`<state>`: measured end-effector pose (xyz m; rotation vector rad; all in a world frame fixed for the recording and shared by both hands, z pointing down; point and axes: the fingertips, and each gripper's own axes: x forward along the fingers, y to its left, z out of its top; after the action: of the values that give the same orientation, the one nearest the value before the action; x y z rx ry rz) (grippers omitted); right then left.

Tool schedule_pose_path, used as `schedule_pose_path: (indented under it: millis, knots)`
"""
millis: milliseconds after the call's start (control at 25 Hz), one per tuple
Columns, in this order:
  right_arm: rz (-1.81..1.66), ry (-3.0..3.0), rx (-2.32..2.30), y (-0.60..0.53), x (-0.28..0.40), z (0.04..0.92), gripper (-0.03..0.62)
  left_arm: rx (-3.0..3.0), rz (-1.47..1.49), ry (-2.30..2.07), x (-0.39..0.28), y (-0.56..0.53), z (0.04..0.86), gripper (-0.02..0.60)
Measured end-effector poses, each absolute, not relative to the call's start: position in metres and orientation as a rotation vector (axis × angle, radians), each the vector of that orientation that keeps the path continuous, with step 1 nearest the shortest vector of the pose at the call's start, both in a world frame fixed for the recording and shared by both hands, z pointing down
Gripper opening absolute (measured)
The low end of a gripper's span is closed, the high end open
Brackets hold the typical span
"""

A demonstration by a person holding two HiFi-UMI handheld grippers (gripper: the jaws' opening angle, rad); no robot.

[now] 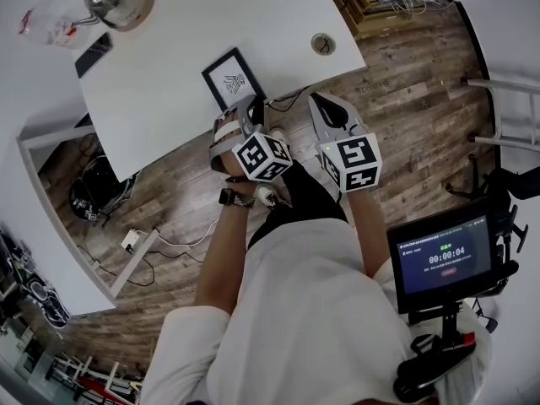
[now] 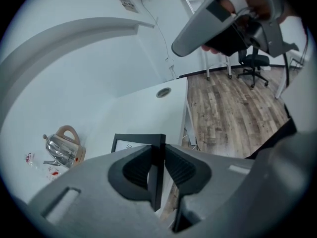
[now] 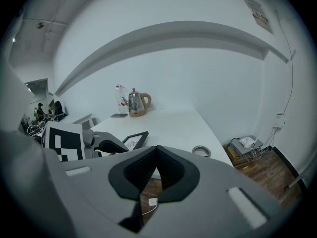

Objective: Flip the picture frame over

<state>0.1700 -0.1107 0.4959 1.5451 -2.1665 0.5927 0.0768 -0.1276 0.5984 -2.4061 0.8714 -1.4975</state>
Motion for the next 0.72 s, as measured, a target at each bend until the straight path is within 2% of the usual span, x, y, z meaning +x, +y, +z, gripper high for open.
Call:
schedule_pose_path:
  millis: [280,520,720]
  knots:
    - [0.584,-2.172,1.538,-0.115,0.166,0.492,0.003,-2.607,-1.338,1.034,0.074,-0.139,0.583,0.086]
    - [0.545,-2.19,1.531,-0.1,0.138,0.475,0.003,-2.696,-1.205,1.173,0.043,-0.13,0.558,0.084]
    - [0.536,-2.202,1.513,-0.102,0.132,0.474,0.003,-2.853,-0.997,1.339,0.033,-0.138,0.545,0.084]
